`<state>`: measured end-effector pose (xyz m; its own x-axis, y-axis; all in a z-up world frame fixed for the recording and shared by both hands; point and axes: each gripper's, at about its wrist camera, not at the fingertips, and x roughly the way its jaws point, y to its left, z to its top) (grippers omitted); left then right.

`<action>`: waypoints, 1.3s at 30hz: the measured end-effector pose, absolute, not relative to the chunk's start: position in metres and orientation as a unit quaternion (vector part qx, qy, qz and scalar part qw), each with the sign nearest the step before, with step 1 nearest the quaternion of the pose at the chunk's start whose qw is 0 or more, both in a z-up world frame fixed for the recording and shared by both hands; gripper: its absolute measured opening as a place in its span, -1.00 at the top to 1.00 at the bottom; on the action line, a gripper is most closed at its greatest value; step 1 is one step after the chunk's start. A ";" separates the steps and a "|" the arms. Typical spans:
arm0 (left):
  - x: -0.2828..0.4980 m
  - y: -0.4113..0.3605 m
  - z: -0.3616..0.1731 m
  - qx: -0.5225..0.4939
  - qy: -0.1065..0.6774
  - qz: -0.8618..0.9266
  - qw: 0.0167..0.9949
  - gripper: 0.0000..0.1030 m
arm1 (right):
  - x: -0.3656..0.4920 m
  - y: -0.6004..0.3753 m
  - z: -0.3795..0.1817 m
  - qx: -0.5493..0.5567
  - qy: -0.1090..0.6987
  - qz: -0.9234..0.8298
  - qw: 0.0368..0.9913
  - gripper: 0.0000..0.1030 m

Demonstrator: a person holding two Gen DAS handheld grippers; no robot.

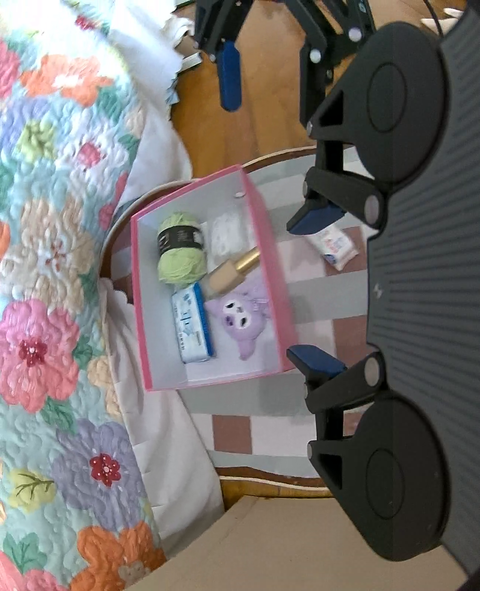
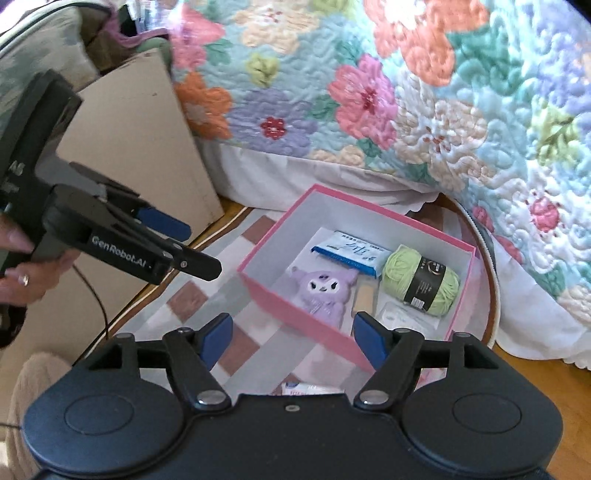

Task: Organize objects
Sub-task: 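Lift both tools out of the box back over the rug, then lower the left tool onto the orange sponge and close on it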

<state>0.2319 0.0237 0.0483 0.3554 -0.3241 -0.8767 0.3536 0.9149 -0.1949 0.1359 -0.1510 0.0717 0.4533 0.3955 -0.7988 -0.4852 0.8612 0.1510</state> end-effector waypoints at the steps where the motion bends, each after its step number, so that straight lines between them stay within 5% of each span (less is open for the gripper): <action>1: 0.225 0.024 0.050 0.019 0.527 -0.211 0.823 -0.26 | 0.129 -0.150 0.076 -0.054 0.452 0.260 0.852 -0.51; 17: 0.142 0.017 0.028 0.018 0.532 -0.253 0.808 -0.40 | 0.043 -0.134 0.046 -0.060 0.470 0.295 0.830 -0.70; 39: 0.144 0.000 -0.123 -0.057 0.565 -0.232 0.789 -0.33 | 0.026 -0.118 -0.103 -0.050 0.457 0.272 0.845 -0.69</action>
<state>0.1438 0.0002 -0.1231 0.2530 -0.4313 -0.8660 0.3024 0.8855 -0.3527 0.0260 -0.1183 -0.1033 0.4338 0.4145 -0.8000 -0.5064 0.8465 0.1640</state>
